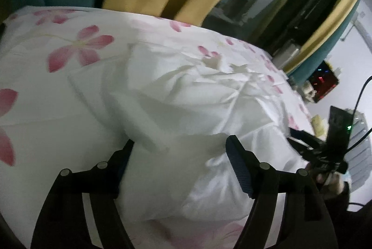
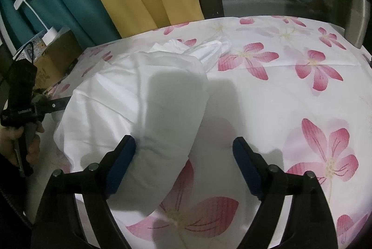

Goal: Fold large clothes

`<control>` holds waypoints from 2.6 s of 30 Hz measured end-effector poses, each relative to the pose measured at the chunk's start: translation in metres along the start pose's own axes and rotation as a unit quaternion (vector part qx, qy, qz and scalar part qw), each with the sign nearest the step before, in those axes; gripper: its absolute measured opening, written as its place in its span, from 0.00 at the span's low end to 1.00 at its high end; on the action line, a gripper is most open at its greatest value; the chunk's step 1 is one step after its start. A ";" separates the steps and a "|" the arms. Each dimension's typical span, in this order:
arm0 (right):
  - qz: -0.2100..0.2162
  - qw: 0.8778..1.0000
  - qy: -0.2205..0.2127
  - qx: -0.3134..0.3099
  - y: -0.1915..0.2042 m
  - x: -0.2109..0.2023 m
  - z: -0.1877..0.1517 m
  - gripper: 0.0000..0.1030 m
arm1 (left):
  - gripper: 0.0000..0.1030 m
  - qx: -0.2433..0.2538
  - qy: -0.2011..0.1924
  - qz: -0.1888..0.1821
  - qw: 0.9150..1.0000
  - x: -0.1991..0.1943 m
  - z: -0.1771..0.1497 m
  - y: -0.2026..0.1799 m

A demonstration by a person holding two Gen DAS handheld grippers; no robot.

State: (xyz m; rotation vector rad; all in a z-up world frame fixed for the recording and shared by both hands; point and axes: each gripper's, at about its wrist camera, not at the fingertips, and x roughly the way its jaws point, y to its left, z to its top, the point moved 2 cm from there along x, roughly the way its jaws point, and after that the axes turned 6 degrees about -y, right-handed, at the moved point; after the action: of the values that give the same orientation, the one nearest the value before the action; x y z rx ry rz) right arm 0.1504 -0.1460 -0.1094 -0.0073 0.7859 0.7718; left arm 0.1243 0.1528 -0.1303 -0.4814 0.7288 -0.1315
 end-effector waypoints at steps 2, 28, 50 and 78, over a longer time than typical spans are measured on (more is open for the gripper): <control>-0.002 1.000 0.000 -0.001 0.000 -0.001 0.000 0.82 | 0.75 0.003 0.008 -0.024 1.000 0.008 0.000 -0.010; 0.010 0.999 -0.029 0.044 -0.005 -0.016 0.028 0.82 | 0.75 0.002 -0.007 0.005 1.000 0.009 0.024 -0.018; 0.043 0.998 -0.013 0.050 0.007 0.030 0.016 0.53 | 0.33 0.069 0.023 -0.076 0.994 0.049 0.006 -0.046; 0.046 0.996 -0.067 0.047 0.001 -0.035 0.005 0.21 | 0.08 0.118 -0.009 -0.086 0.989 0.026 -0.013 -0.111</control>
State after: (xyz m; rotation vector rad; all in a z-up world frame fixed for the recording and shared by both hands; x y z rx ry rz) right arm 0.1374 -0.1659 -0.0830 0.1655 0.6978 0.8124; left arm 0.1400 0.0425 -0.1027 -0.3171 0.6441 -0.3698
